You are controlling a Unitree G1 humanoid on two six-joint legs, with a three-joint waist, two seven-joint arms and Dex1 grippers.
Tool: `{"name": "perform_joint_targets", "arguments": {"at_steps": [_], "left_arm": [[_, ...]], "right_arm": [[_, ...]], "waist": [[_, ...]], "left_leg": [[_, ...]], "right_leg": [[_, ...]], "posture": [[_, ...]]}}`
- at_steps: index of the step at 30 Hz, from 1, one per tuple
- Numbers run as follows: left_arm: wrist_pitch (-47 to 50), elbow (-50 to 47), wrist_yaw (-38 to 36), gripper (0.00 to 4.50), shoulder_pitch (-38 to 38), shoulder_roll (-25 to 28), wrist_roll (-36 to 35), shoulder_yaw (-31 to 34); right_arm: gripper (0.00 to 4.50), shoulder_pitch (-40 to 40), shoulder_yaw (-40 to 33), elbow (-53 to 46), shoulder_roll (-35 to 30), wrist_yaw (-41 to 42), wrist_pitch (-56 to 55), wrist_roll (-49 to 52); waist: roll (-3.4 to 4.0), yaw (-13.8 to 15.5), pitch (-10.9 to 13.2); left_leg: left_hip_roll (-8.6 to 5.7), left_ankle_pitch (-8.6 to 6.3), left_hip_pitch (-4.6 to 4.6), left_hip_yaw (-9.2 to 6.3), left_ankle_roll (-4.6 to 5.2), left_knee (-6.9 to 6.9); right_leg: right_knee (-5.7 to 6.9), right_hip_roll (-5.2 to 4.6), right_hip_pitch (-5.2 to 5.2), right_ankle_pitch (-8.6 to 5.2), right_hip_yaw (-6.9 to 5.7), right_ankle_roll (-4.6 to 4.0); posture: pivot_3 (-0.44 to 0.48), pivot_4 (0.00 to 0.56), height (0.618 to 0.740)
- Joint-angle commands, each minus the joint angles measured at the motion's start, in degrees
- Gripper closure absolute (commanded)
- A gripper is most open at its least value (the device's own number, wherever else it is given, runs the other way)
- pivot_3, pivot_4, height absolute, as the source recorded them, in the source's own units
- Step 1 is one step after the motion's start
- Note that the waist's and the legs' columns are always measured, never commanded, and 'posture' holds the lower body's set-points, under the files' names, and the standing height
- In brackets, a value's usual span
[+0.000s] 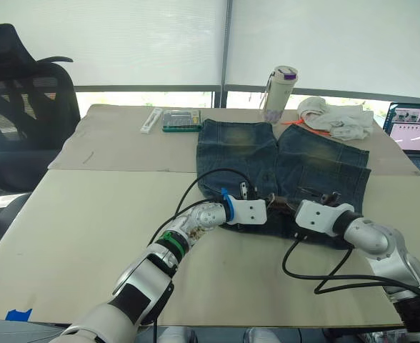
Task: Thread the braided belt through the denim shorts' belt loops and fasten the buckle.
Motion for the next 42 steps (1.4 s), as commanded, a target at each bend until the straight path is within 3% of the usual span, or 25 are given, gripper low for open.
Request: {"name": "perform_joint_targets", "arguments": {"at_steps": [1,9,16,19,22,24,25,26,28,37,39,42], "left_arm": [[-0.68,-2.05,0.2,4.5,0.11,-1.12,-0.4,-0.67],[-0.54,-1.68,0.71,4.5,-0.06,-1.35,-0.15,-1.0],[-0.87,-1.27,0.8,4.5,-0.66,-1.36,0.04,-1.49],[-1.08,-1.45,0.65,4.5,-0.62,-1.35,-0.1,-1.51],[-1.07,-1.54,0.62,4.5,-0.51,-1.28,-0.28,-1.38],[-0.77,-1.63,0.08,4.5,-0.17,-1.47,-1.22,-0.78],[-0.56,-1.71,-0.34,4.5,-0.03,-1.57,-1.67,-0.52],[-0.11,-1.89,-0.92,3.92,0.1,-1.69,-2.63,0.18],[0.6,-2.12,-1.53,3.53,0.17,-1.72,-3.77,0.99],[0.32,-2.13,2.07,0.42,1.28,0.86,-2.13,0.76],[0.19,-2.25,1.91,0.04,2.54,1.95,-1.78,0.36],[-0.05,-2.61,1.77,0.04,3.86,3.1,-1.32,-0.19]], "right_arm": [[1.88,0.86,-0.58,-1.67,-0.44,0.53,-0.99,0.6],[1.88,2.21,-1.25,-1.42,-0.95,0.54,-1.21,0.52],[1.88,-1.28,0.94,0.67,0.27,0.4,-1.85,-0.49],[2.57,-2.09,1.58,1.49,0.39,0.42,-2.33,-0.67],[3.82,-1.93,1.57,1.89,0.11,0.45,-2.72,-0.55],[4.39,-1.61,1.42,1.85,-0.08,0.58,-2.85,-0.39],[4.45,-1.46,1.31,1.83,-0.17,0.64,-2.96,-0.37],[4.5,-1.41,1.15,1.92,-0.3,0.76,-3.09,-0.29],[4.5,-1.34,0.75,2.09,-0.68,0.94,-3.37,-0.13],[4.5,3.26,-5.13,2.94,-5.92,1.13,-4.73,1.56],[4.5,5.53,-7.65,3.67,-8.19,1.03,-6.17,2.08],[4.5,8.32,-10.18,4.83,-11.08,0.62,-8.16,1.93]], "waist": [[0.0,0.03,0.0],[0.0,0.11,0.0],[0.0,0.1,0.0],[0.0,0.3,0.0],[0.0,0.31,0.0],[0.0,0.27,0.0],[0.0,0.27,0.0],[0.0,0.26,0.0],[0.0,0.27,0.0],[0.0,0.74,0.0],[0.0,0.76,0.0],[0.0,0.69,0.0]], "left_leg": [[0.0,0.0,0.0,0.0,0.0,0.0],[0.0,0.0,0.01,-0.02,0.0,0.0],[-0.01,0.0,0.01,-0.02,0.0,0.01],[-0.01,0.0,0.0,-0.03,0.0,0.01],[-0.02,0.0,-0.01,-0.01,0.0,0.01],[-0.01,0.0,-0.01,-0.01,0.0,0.0],[-0.01,0.0,0.0,-0.02,0.0,0.0],[-0.01,0.0,0.0,-0.02,0.0,0.0],[-0.01,0.0,-0.01,-0.02,0.0,0.01],[-0.02,0.0,0.0,-0.03,0.0,0.02],[-0.01,0.0,0.03,-0.02,0.0,0.02],[0.0,0.0,0.17,-0.03,0.0,0.0]], "right_leg": [[0.0,0.0,0.0,0.0,0.0,0.0],[-0.01,0.0,0.02,0.0,0.0,0.0],[-0.01,0.0,0.03,0.0,0.0,0.0],[-0.02,0.0,0.03,0.0,-0.01,0.0],[-0.04,0.0,0.03,0.0,-0.01,0.0],[-0.02,0.0,0.02,0.0,0.0,0.0],[-0.02,0.0,0.02,0.0,-0.01,0.0],[-0.02,0.0,0.02,0.0,-0.01,0.0],[-0.03,0.0,0.02,0.0,-0.01,0.0],[-0.04,-0.01,0.07,0.0,-0.02,0.0],[-0.05,-0.01,0.1,0.0,-0.01,0.0],[-0.08,-0.01,0.26,0.0,-0.02,0.0]], "posture": [[0.0,0.15,0.737],[0.0,0.15,0.737],[0.0,0.15,0.737],[0.0,0.15,0.737],[0.0,0.15,0.737],[0.0,0.15,0.737],[0.0,0.15,0.737],[0.0,0.15,0.737],[0.0,0.15,0.737],[0.0,0.15,0.737],[0.0,0.15,0.737],[0.0,0.15,0.737]]}}
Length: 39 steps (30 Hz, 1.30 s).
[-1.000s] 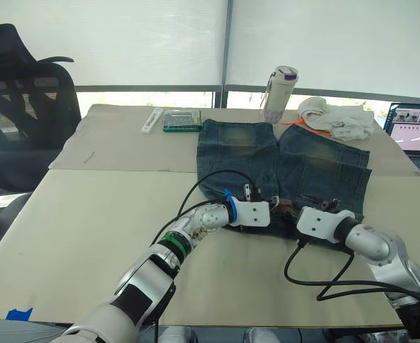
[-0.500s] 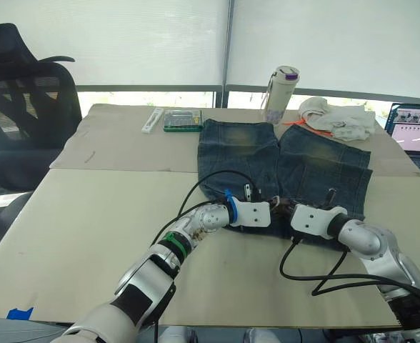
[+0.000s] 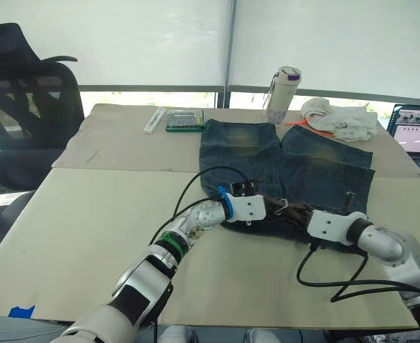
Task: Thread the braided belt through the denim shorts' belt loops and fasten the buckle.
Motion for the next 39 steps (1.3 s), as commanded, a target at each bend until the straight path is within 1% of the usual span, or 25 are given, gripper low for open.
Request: {"name": "perform_joint_targets", "arguments": {"at_steps": [1,4,11,15,17,21,23,24,25,27,28,29,31,33,34,36,37,39], "left_arm": [[-0.18,-1.27,-0.5,0.04,1.56,0.99,0.76,-0.93],[0.22,-1.64,-0.76,0.04,2.56,1.54,0.61,-0.92],[1.1,-2.08,-0.82,0.04,3.2,2.0,0.14,-0.56],[1.19,-1.93,-0.92,0.04,3.12,2.18,0.14,-0.6],[1.29,-1.71,-0.99,0.04,3.16,2.35,0.25,-0.68],[1.19,-1.53,-0.96,0.04,3.46,2.46,0.03,-0.5],[0.99,-2.41,-2.01,0.0,3.67,2.4,-2.2,0.95],[1.13,-3.06,-2.96,0.0,3.88,2.31,-4.06,2.14],[1.16,-3.92,-4.46,0.0,4.23,2.27,-6.2,3.35],[3.14,-8.6,-10.75,0.0,6.19,2.45,-13.87,6.74],[4.01,-11.45,-13.8,0.0,7.37,3.26,-16.61,7.64],[4.35,-13.8,-15.69,0.0,8.33,4.52,-17.37,7.78],[6.36,-18.81,-18.47,0.0,10.54,6.96,-18.7,8.14],[13.82,-27.15,-22.58,0.0,14.24,9.56,-24.63,10.59],[17.89,-31.25,-24.55,0.0,16.37,11.06,-27.32,11.62],[24.61,-37.07,-26.8,0.0,19.61,13.14,-29.7,12.21],[28.54,-40.67,-28.59,0.0,22.53,15.48,-30.53,12.19],[33.56,-46.35,-30.93,0.0,27.28,19.26,-31.06,11.85]], "right_arm": [[4.5,2.46,-5.69,1.01,-3.46,-1.13,-2.72,0.76],[4.5,5.97,-9.14,2.76,-5.35,-1.48,-3.95,1.3],[4.5,11.92,-15.12,6.84,-8.34,-2.91,-6.19,0.5],[4.5,13.25,-15.74,9.0,-9.23,-3.87,-7.13,-0.29],[4.5,13.66,-16.23,9.86,-9.2,-4.08,-5.59,-0.43],[4.5,12.26,-16.38,8.02,-6.87,-4.04,-3.47,2.69],[3.71,11.5,-16.87,6.43,-5.13,-2.75,-1.56,6.26],[3.42,11.51,-17.15,5.94,-4.64,-1.66,-0.64,8.04],[3.02,11.65,-17.55,5.6,-4.15,-0.66,-0.01,9.8],[2.32,12.21,-19.07,5.2,-2.75,1.7,2.05,14.68],[2.03,12.64,-19.86,4.89,-1.92,3.32,3.04,17.58],[1.63,12.96,-20.6,4.37,-0.95,4.78,4.19,20.45],[0.97,13.6,-21.94,3.04,0.79,7.3,6.73,25.4],[0.26,14.64,-23.77,0.24,3.89,11.11,11.14,34.27],[0.05,15.52,-24.38,-0.98,5.13,12.94,13.59,37.89],[0.05,17.34,-24.66,-2.48,5.58,15.69,16.02,40.27],[0.05,18.56,-24.63,-3.89,6.0,17.09,18.7,42.58],[0.05,20.17,-24.68,-5.84,6.76,18.98,23.66,46.87]], "waist": [[-0.01,-0.01,0.01],[-0.02,-0.05,0.01],[-0.02,-0.06,0.01],[-0.03,-0.13,0.02],[-0.03,-0.09,0.02],[-0.03,0.03,0.02],[-0.04,0.01,0.02],[-0.03,-0.06,0.02],[-0.02,-0.18,0.02],[-0.02,-0.46,0.01],[-0.01,-0.6,0.01],[-0.02,-0.7,0.01],[-0.01,-0.72,0.01],[0.02,-0.79,-0.01],[0.03,-0.79,-0.01],[0.07,-0.78,-0.01],[0.12,-0.67,-0.01],[0.17,-0.69,-0.02]], "left_leg": [[0.0,-0.01,0.13,0.0,0.01,-0.02],[0.05,-0.07,0.48,-0.02,0.08,-0.12],[0.06,-0.09,0.54,0.0,0.1,-0.13],[0.07,-0.12,0.57,0.0,0.14,-0.14],[0.08,-0.12,0.59,0.0,0.14,-0.15],[0.06,-0.16,0.58,0.0,0.21,-0.14],[0.07,-0.26,0.58,-0.01,0.38,-0.14],[0.08,-0.26,0.58,-0.02,0.37,-0.14],[0.09,-0.25,0.58,-0.02,0.36,-0.14],[0.1,-0.25,0.57,-0.02,0.35,-0.16],[0.12,-0.24,0.56,-0.02,0.34,-0.16],[0.14,-0.2,0.57,-0.02,0.26,-0.18],[0.16,-0.12,0.58,-0.03,0.12,-0.21],[0.17,-0.12,0.58,-0.02,0.12,-0.23],[0.22,-0.13,0.6,-0.05,0.11,-0.24],[0.27,-0.16,0.59,-0.07,0.15,-0.25],[0.31,-0.19,0.63,-0.08,0.15,-0.24],[0.29,-0.4,0.63,-0.06,0.45,-0.23]], "right_leg": [[-0.04,0.0,0.14,0.0,0.0,0.0],[-0.13,-0.01,0.47,-0.02,-0.01,0.02],[-0.12,-0.05,0.49,-0.02,0.05,0.01],[-0.13,-0.06,0.51,-0.02,0.06,0.01],[-0.12,-0.06,0.52,-0.02,0.07,0.0],[-0.13,-0.1,0.54,-0.02,0.08,0.0],[-0.13,-0.1,0.54,-0.02,0.07,0.0],[-0.13,-0.1,0.53,-0.02,0.07,0.0],[-0.13,-0.11,0.53,-0.02,0.08,0.0],[-0.13,-0.12,0.49,-0.01,0.09,-0.01],[-0.12,-0.12,0.48,-0.01,0.09,-0.01],[-0.12,-0.12,0.48,-0.01,0.09,-0.01],[-0.13,-0.11,0.48,-0.01,0.08,-0.03],[-0.13,-0.11,0.47,-0.01,0.09,-0.04],[-0.13,-0.11,0.49,0.0,0.09,-0.05],[-0.12,-0.12,0.49,-0.01,0.11,-0.06],[-0.12,-0.12,0.52,-0.01,0.13,-0.06],[-0.12,-0.16,0.52,-0.01,0.14,-0.06]], "posture": [[0.0,0.15,0.737],[0.0,0.15,0.737],[0.0,0.15,0.737],[0.0,0.15,0.737],[0.0,0.15,0.737],[0.0,0.15,0.737],[0.0,0.15,0.737],[0.0,0.15,0.737],[0.0,0.15,0.737],[0.0,0.15,0.737],[0.0,0.15,0.737],[0.0,0.15,0.737],[0.0,0.15,0.737],[0.0,0.15,0.737],[0.0,0.15,0.737],[0.0,0.15,0.737],[0.0,0.15,0.737],[0.0,0.15,0.737]]}}
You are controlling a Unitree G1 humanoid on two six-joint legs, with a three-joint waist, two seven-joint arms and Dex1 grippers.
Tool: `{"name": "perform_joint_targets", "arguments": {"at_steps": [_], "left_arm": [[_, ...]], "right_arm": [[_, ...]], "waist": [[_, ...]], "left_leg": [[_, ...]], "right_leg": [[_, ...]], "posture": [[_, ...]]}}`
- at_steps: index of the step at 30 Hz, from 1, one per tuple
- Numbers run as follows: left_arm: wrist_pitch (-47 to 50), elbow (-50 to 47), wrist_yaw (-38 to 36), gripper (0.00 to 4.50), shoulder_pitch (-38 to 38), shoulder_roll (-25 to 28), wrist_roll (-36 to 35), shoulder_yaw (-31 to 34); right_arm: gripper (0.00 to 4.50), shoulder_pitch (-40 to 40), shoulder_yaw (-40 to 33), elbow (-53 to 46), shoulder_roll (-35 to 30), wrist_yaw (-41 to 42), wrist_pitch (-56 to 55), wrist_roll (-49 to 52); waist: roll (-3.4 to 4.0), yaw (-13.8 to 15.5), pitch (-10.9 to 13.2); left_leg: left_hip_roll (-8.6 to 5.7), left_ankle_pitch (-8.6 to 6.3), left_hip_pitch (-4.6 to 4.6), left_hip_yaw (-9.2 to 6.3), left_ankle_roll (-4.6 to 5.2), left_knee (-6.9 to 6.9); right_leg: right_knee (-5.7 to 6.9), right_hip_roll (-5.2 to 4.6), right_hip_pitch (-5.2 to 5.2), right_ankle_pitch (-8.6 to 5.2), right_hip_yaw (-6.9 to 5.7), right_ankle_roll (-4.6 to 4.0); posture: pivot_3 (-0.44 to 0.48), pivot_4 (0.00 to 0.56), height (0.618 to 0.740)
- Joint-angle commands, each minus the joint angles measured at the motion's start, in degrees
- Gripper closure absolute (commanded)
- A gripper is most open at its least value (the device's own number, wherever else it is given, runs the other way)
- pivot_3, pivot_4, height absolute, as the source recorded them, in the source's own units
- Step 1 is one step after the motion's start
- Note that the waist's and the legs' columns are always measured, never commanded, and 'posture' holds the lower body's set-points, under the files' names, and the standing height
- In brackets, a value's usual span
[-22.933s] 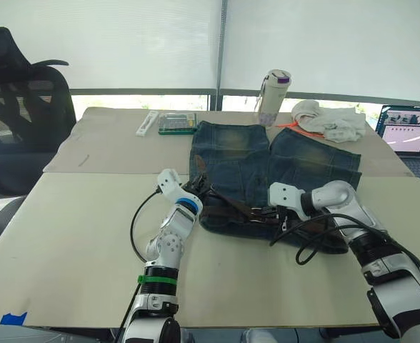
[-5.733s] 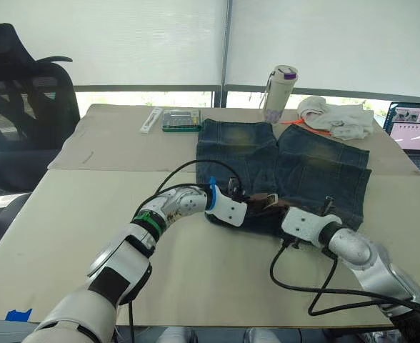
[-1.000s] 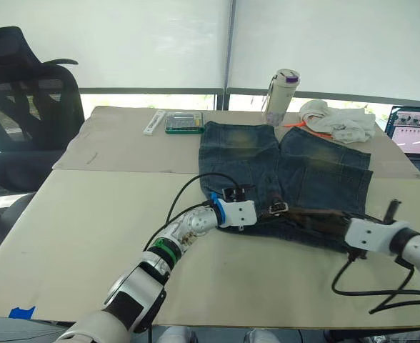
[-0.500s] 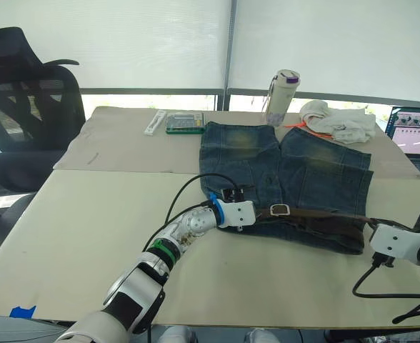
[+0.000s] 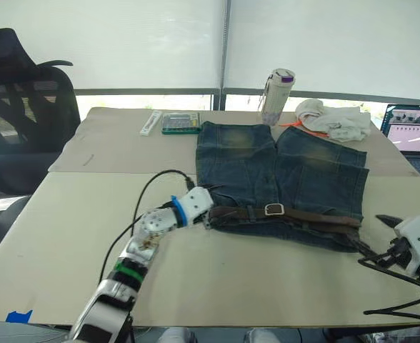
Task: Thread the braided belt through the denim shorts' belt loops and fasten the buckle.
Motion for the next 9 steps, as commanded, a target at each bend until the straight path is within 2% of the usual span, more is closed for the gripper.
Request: {"name": "perform_joint_targets", "arguments": {"at_steps": [1,9], "left_arm": [[8.62,-10.29,-4.27,0.0,6.24,4.82,-1.95,-0.37],[18.0,-19.73,-2.74,0.0,10.41,4.41,-5.95,1.37]], "right_arm": [[0.05,2.02,-2.59,-4.52,0.71,3.55,8.07,8.53],[0.05,1.94,-2.24,-1.41,0.97,6.61,8.01,7.18]], "waist": [[0.02,-0.04,0.0],[0.11,0.92,0.04]], "left_leg": [[0.0,-0.06,0.05,-0.01,0.04,0.0],[-0.05,-0.18,0.17,-0.06,0.04,0.07]], "right_leg": [[0.01,0.0,0.03,0.0,0.0,0.0],[0.02,0.0,0.04,-0.04,-0.01,-0.06]], "posture": [[0.0,0.15,0.737],[0.0,0.15,0.737]]}}
